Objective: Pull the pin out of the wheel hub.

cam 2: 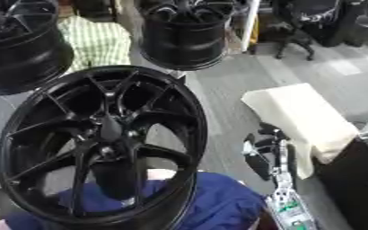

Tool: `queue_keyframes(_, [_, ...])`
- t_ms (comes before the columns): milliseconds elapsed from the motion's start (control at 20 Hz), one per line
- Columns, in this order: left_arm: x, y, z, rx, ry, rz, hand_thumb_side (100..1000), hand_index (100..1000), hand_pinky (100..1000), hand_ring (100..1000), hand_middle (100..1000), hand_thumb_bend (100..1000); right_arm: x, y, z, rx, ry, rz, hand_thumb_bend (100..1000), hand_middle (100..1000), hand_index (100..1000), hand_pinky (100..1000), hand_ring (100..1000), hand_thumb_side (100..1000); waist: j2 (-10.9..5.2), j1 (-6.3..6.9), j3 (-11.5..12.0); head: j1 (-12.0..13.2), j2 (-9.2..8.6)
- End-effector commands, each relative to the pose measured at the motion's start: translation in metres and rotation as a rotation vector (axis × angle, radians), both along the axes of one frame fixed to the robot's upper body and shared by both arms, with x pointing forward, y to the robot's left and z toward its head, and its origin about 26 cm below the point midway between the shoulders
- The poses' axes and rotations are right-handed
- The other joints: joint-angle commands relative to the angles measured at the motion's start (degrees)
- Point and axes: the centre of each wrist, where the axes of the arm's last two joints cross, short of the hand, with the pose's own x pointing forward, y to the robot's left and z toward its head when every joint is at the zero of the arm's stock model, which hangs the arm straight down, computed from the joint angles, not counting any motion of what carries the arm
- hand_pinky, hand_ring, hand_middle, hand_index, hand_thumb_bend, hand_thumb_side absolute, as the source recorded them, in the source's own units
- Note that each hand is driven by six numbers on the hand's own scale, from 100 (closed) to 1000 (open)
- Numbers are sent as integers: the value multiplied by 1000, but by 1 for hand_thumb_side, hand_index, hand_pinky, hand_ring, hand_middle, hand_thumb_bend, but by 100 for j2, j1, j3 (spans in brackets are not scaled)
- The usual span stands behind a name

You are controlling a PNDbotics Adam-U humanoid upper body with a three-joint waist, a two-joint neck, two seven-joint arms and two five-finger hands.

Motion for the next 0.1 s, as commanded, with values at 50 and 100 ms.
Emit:
queue_keyframes(50, [1,-2,4,14,-3,-16,451,762,625,646,594,100,4,0,9,-6,-29,9,149,644,766,500,531,107,-18,10,-19,60,56])
queue_keyframes(100, [1,-3,4,15,0,-19,451,761,625,645,593,100,4,0,9,-5,-29,9,150,644,766,499,531,107,-17,9,-23,65,74])
